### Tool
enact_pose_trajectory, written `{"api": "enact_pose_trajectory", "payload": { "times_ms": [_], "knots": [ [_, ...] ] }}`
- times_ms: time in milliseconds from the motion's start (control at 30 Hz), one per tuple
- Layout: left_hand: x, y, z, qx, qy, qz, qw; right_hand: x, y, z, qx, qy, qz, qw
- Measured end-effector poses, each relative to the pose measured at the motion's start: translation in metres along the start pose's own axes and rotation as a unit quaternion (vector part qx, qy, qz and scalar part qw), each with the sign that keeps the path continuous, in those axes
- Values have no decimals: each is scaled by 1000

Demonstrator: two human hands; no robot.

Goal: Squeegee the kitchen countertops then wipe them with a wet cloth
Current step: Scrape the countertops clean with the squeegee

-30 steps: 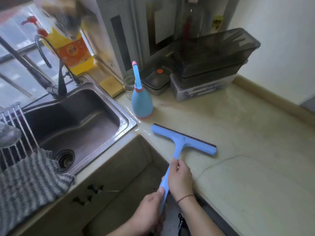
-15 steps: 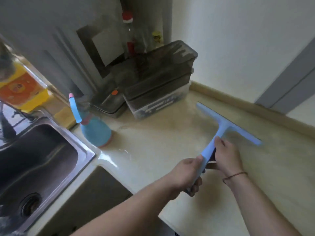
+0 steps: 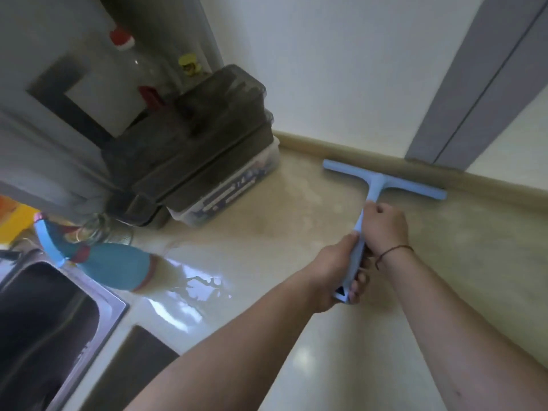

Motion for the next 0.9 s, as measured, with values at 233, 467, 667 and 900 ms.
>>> {"api": "enact_pose_trajectory", "payload": {
  "times_ms": [233, 467, 667, 900],
  "knots": [
    [29, -20, -27, 5, -23, 24, 999, 39, 18, 10, -22, 20, -20, 999],
    [112, -68, -104, -4, -54, 49, 997, 145, 58, 48, -28, 29, -75, 996],
    [185, -102, -167, -17, -36, 73, 997, 239, 86, 80, -25, 43, -101, 994],
    [233, -118, -211, -5, -52, 77, 996, 305, 94, 100, -22, 65, -107, 992]
  ]
}}
Point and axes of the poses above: each hand's wrist, its own x-axis away from the middle knuckle, its own y-axis out of the palm, z = x × y, the point moved 1 cm from there along -x, towards the middle knuckle, and after that the axes turned 7 degrees about y, right-handed, at the moved point
